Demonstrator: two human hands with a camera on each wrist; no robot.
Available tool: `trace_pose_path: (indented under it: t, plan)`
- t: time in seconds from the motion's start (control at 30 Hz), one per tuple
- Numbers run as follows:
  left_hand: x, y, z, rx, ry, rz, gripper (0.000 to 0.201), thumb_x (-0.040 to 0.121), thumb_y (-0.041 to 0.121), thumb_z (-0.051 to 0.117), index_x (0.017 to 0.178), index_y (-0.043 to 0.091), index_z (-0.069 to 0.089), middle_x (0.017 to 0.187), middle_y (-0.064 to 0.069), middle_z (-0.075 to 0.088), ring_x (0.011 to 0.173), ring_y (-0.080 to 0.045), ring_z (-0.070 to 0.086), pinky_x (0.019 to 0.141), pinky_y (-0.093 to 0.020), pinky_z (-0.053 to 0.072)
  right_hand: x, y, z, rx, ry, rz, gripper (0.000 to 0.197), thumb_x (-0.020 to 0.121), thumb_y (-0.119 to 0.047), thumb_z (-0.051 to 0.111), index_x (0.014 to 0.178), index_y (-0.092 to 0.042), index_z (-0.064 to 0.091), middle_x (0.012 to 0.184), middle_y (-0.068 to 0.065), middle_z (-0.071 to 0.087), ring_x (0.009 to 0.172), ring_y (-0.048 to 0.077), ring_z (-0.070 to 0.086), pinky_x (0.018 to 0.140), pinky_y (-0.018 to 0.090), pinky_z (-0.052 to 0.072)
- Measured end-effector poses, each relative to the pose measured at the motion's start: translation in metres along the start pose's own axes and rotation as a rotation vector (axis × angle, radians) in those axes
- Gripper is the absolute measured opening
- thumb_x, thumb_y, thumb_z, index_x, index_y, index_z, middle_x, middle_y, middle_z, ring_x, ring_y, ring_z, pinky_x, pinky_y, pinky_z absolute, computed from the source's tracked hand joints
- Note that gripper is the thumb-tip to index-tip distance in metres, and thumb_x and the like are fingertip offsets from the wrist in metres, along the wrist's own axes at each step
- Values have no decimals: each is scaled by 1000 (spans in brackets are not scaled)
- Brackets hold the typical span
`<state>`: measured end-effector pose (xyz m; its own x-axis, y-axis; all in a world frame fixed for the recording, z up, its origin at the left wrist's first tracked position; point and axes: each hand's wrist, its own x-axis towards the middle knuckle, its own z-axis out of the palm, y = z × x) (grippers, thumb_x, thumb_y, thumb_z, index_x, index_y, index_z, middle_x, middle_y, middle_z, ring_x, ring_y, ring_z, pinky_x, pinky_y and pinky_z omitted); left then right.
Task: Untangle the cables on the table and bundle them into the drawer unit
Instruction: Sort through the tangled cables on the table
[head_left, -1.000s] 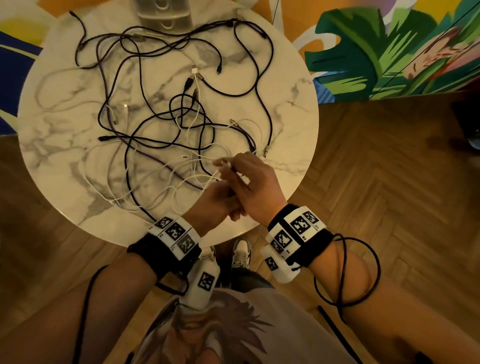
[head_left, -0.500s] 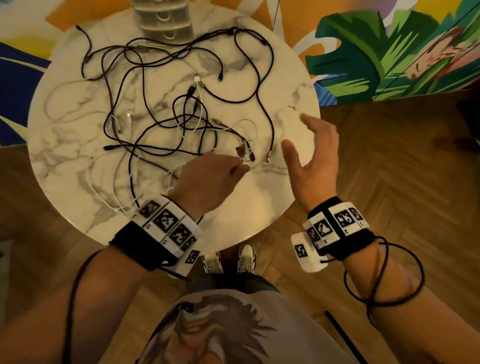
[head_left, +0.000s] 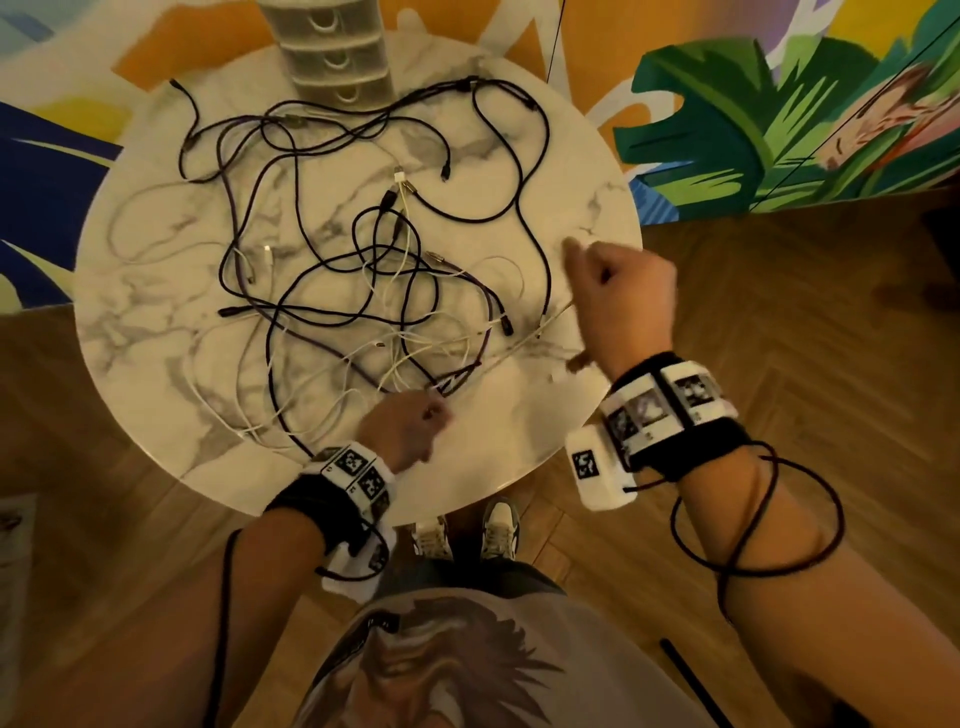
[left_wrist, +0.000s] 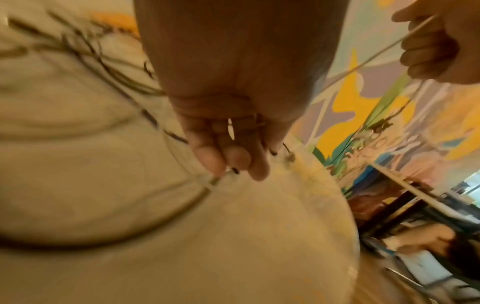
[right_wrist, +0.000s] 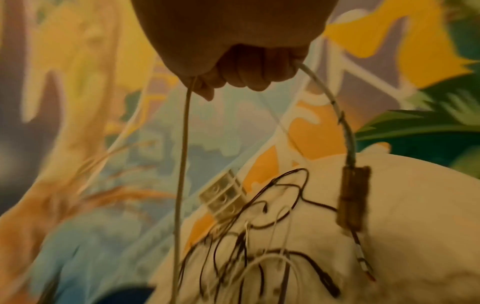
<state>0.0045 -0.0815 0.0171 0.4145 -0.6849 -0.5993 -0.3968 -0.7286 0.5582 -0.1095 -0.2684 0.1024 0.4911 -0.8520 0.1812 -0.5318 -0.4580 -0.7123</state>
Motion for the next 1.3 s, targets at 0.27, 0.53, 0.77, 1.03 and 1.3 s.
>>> trace_pose_path:
  t: [0.27,0.53,0.77,1.03,1.3]
  plan:
    - [-21,32,-72,317,513,120,45,98,48,33,81,19,64,64,1,62,69,-23,60,58,-33,44,-11,72,4,-249,-153,72,29,94,-37,49,82,-12,60,84,7,55,85,27,54,71,33,40]
    - [-34,78,-42,543,465,244,34,96,39,39,89,17,64,84,-3,67,78,-25,64,62,-31,42,-41,-22,38,-22,-572,-222,40,99,-41,35,66,-21,47,64,-4,51,64,19,49,63,40,43]
    - [-13,5,-15,79,206,135,24,93,31,52,73,19,55,65,3,54,64,-17,54,60,-30,39,12,-27,12,-54,-308,-303,42,95,-37,50,60,-15,41,57,-6,36,56,18,37,53,33,26]
    - [0,-10,-94,-86,524,76,39,98,31,46,69,11,63,59,-3,58,60,-22,55,62,-33,41,37,39,4,-282,-210,-7,42,95,-39,49,68,-8,55,71,11,49,70,31,53,60,35,33]
    - [-25,50,-89,417,498,239,38,97,45,36,67,25,47,63,5,50,67,-22,54,59,-32,40,-3,-32,16,32,-297,-361,36,97,-40,39,115,-17,60,111,3,57,102,16,53,85,29,41]
